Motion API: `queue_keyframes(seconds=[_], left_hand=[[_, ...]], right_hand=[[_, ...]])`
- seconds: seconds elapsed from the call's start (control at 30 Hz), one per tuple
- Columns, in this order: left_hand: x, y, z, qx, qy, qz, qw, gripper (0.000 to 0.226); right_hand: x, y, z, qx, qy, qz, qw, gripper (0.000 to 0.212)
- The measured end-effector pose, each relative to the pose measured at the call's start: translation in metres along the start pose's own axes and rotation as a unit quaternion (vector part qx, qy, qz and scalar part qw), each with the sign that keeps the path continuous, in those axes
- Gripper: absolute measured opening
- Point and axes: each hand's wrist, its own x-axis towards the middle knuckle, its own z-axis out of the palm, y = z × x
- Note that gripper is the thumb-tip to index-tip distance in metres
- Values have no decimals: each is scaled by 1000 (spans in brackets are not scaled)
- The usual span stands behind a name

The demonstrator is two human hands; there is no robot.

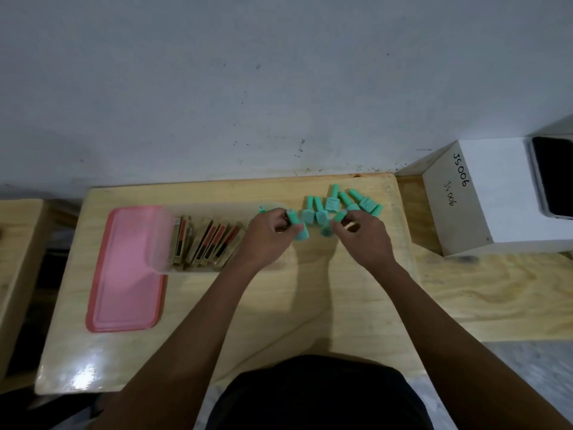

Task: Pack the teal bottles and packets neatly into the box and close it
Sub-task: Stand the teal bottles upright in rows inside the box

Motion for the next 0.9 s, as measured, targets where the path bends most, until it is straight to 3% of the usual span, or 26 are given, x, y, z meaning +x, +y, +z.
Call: queue_keyframes(seconds=[0.17, 0.27, 0.47, 0.6, 0.9], left_hand=[[-4, -28, -36, -24, 55, -9, 998, 18], [1, -43, -42, 34, 87, -13, 996, 19], [7, -62, -33, 83, 27, -11, 996, 18], [12, -68, -25, 118, 23, -39, 992, 7], [22, -72, -19, 136, 38, -39, 989, 10]], right_hand=[[-10, -33, 11, 31, -8, -40, 999, 30], [-13, -50, 22, 15, -19, -55, 998, 31], [-19, -75, 46, -99, -24, -82, 991, 20], [-16, -80, 63, -174, -34, -96, 979, 20], [-7, -75, 84, -253, -27, -89, 963, 31]])
